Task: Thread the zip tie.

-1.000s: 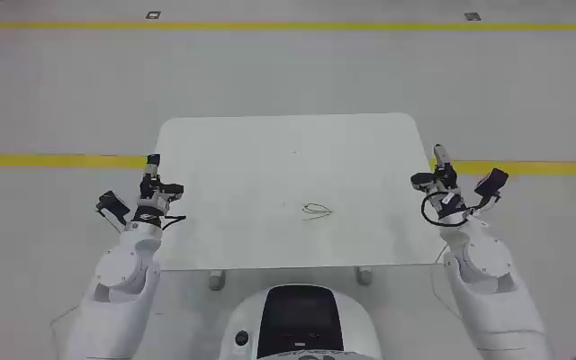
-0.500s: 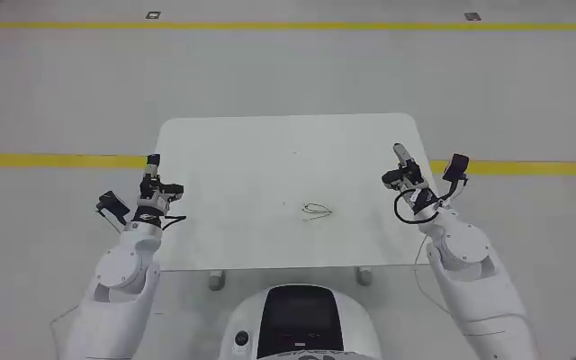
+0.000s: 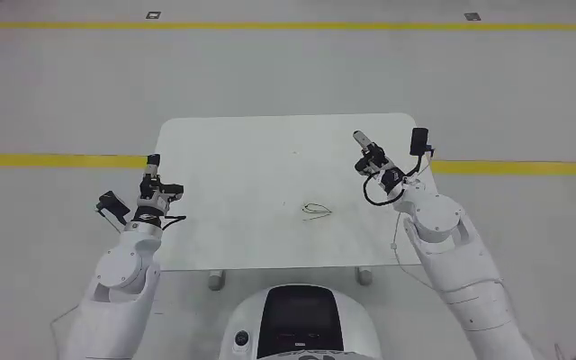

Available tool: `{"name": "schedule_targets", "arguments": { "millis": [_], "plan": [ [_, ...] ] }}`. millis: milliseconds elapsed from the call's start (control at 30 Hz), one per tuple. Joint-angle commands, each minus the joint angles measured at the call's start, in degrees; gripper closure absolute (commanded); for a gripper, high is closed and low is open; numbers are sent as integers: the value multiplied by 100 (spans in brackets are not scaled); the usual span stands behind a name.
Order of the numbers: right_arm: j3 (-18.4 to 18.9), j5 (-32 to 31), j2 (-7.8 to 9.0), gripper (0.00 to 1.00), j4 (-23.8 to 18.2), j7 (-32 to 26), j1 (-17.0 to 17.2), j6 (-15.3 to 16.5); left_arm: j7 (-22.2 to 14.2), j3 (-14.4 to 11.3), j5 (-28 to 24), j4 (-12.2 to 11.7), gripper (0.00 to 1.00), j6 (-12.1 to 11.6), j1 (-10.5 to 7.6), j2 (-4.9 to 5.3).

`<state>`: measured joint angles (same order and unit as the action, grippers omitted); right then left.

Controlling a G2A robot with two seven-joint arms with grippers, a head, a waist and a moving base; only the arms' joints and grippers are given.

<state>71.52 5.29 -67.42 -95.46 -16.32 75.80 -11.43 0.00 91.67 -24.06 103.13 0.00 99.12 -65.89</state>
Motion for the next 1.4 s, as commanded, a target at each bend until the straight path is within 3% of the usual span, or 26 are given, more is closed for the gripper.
{"name": "schedule_targets", "arguments": {
  "millis": [0, 67, 467, 567, 767, 1000, 1367],
  "plan": [
    [-292, 14, -61, 0, 155, 21, -241, -92, 0, 0, 0, 0, 0, 0, 0, 0],
    [-462, 34, -106, 0, 267, 81, -374, -106, 0, 0, 0, 0, 0, 0, 0, 0],
    [-462, 34, -106, 0, 267, 81, -374, -106, 0, 0, 0, 0, 0, 0, 0, 0],
    [-531, -362, -97, 0, 270, 28, -501, -196, 0, 0, 0, 0, 0, 0, 0, 0],
    [-835, -1442, -74, 0, 477, -752, -1083, -441, 0, 0, 0, 0, 0, 0, 0, 0],
    [-1357, -2139, -72, 0, 722, -2147, -1513, -292, 0, 0, 0, 0, 0, 0, 0, 0],
    [-1357, -2139, -72, 0, 722, -2147, -1513, -292, 0, 0, 0, 0, 0, 0, 0, 0]
  ]
}}
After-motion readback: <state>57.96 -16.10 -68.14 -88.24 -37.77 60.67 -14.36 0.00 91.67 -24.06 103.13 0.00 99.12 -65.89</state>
